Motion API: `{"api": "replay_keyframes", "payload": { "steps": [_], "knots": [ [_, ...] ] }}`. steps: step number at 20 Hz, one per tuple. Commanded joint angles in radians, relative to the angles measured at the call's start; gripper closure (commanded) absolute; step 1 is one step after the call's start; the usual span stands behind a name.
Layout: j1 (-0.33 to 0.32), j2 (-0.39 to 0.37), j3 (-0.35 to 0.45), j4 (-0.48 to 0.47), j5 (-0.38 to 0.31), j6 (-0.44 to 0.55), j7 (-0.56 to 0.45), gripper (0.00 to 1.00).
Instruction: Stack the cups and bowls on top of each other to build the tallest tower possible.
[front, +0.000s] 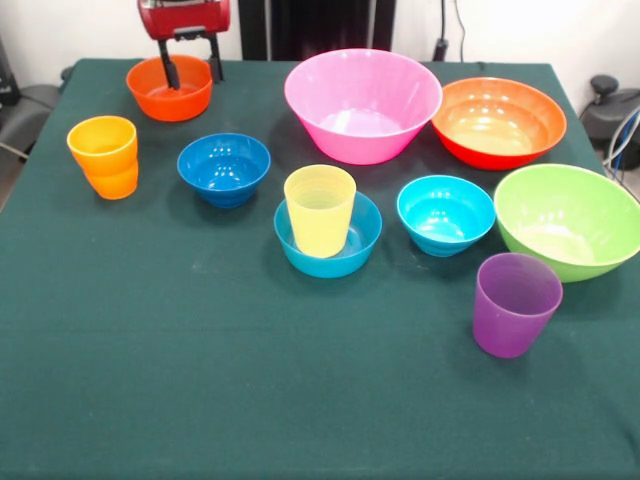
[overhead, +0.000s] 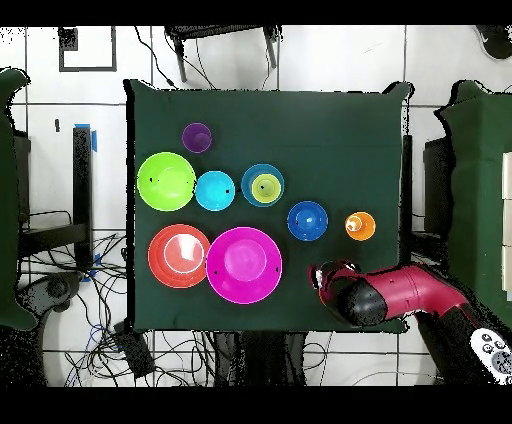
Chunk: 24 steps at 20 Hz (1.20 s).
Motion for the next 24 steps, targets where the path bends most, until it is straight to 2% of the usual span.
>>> {"api": "replay_keyframes", "payload": {
  "steps": [1,6,11,14,17,20,24],
  "knots": [
    [-0.002,0.028,-0.020,-0.005,-0.073,-0.017,-0.126,0.00],
    [-0.026,-0.010,-0.017,0.011,-0.052,0.025,-0.154,0.00],
    [-0.033,-0.064,-0.040,0.018,0.019,0.168,-0.191,0.00],
    [-0.045,-0.096,-0.026,0.023,0.039,0.207,-0.223,0.00],
    [-0.046,-0.092,-0.017,0.022,0.025,0.191,-0.208,0.00],
    [-0.078,-0.070,0.007,0.035,0.002,0.111,-0.186,0.00],
    [-0.068,-0.068,-0.004,0.043,-0.013,0.115,-0.172,0.00]
  ]
}}
